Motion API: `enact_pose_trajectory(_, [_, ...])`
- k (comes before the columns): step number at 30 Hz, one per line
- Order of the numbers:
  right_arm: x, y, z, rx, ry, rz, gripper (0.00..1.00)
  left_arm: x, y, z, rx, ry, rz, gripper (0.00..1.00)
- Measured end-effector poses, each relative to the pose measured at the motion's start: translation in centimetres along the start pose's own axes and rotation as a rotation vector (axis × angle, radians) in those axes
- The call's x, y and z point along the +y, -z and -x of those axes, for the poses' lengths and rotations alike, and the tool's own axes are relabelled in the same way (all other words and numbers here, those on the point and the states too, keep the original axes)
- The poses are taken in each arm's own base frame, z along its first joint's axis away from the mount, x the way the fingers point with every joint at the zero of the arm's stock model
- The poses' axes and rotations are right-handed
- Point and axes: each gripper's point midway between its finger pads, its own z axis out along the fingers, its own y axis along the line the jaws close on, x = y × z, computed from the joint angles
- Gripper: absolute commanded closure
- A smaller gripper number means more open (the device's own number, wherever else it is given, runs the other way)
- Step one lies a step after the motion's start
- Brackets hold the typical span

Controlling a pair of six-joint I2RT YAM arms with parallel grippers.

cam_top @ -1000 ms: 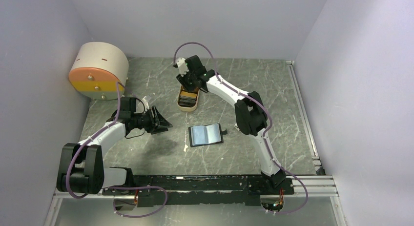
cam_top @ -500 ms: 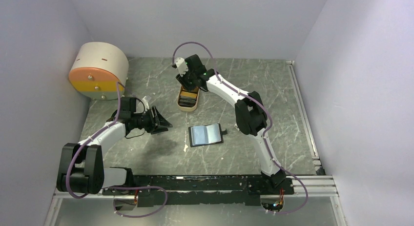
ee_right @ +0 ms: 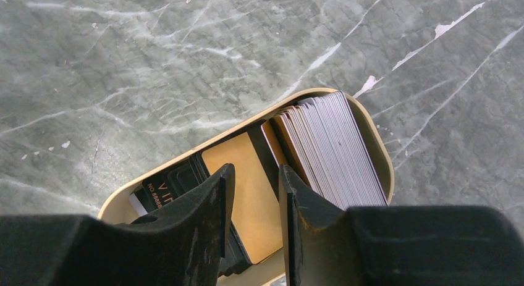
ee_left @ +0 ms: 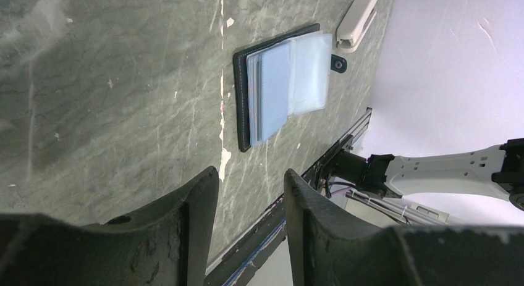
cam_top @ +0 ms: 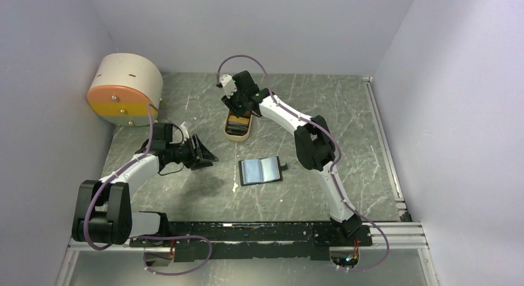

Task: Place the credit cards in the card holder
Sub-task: Pick up the credit card from the storage box.

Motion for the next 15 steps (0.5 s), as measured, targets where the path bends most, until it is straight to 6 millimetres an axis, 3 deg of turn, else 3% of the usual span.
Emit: enact_pose_trajectory(15, [-0.75,0.07,-0.06,0.009,0.023,-0.039,0.64,0.08,-0.06,-0.03,0.003,0.003,0.001,0.51])
